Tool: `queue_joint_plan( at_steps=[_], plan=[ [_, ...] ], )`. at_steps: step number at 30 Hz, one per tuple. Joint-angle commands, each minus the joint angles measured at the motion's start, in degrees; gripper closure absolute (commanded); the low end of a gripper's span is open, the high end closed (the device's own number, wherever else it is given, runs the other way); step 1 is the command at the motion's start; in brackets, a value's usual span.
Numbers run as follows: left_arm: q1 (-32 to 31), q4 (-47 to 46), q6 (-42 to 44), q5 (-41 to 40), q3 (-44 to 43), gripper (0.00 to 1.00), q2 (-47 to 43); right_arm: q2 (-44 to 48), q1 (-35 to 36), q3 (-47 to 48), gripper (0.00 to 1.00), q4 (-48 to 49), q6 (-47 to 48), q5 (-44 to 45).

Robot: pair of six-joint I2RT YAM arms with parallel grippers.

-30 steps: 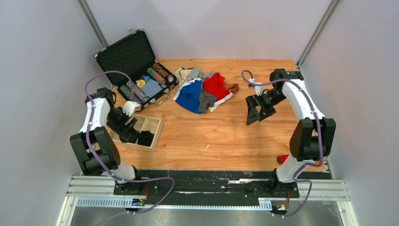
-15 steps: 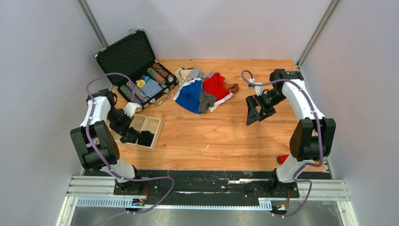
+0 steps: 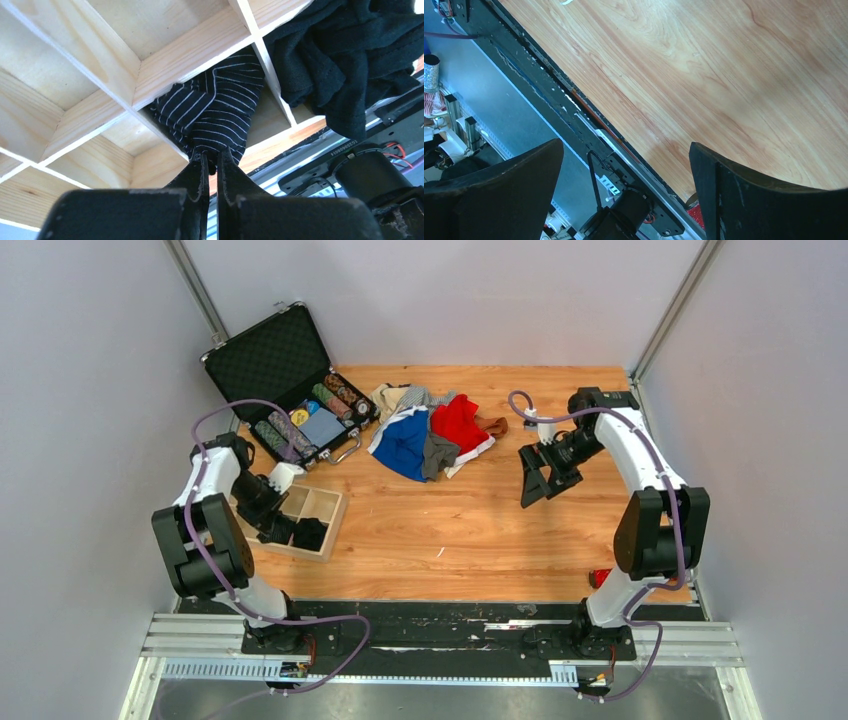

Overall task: Roll the underwear
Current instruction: Place the underwear in the storage box.

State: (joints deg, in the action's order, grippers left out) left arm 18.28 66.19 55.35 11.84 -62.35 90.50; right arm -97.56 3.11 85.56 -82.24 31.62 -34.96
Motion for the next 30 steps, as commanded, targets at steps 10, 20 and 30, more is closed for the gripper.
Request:
queue_joint_plan(
  at_steps=[10,20,30],
  plan=[
    [1.1,-11.5,14.0,-7.0,8.6,1.0,13.5,1.6,1.3,-0.8,0.0,-0.2,0.1,0.7],
    [1.6,-17.7,16.5,-15.7,14.4,0.92,18.7,0.7,2.0,0.4,0.0,0.1,1.0,0.3],
    [1.6,0.6,14.3,-3.4,2.8,0.43,-2.9,0.7,2.0,4.7,0.0,0.4,1.2,-3.7]
  ],
)
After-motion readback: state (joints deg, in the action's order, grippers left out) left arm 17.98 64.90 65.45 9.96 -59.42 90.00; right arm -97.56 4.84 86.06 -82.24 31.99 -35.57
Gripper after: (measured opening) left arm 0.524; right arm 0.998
